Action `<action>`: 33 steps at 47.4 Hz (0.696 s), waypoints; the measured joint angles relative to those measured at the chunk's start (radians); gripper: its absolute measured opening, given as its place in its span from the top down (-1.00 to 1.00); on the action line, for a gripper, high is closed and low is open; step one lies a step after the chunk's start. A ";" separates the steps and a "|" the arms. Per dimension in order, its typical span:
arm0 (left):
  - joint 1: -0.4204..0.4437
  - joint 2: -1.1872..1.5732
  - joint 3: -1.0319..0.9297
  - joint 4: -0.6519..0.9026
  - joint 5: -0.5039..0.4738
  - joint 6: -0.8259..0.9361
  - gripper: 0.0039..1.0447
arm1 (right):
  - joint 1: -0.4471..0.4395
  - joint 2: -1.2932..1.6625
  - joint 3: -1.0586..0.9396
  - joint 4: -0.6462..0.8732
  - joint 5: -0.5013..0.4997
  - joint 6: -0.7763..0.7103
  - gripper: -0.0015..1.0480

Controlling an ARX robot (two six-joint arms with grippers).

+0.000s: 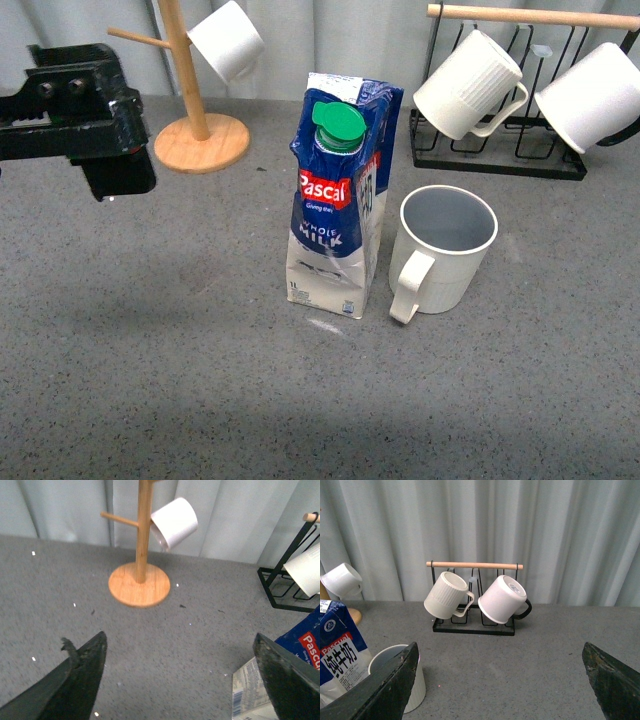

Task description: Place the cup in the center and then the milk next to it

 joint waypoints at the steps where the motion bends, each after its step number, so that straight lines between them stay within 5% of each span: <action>1: 0.003 0.005 -0.010 0.032 0.003 0.021 -0.64 | 0.000 0.000 0.000 0.000 0.000 0.000 -0.83; 6: 0.045 -0.027 -0.091 0.212 0.039 0.101 -0.33 | 0.000 0.000 0.000 0.000 0.002 0.000 -0.83; 26: 0.183 -0.413 -0.233 0.000 0.167 0.158 0.92 | 0.000 0.000 0.000 0.000 0.000 0.000 -0.83; 33: 0.227 -0.563 -0.270 -0.109 0.213 0.164 0.93 | 0.000 0.000 0.000 0.000 0.000 0.000 -0.83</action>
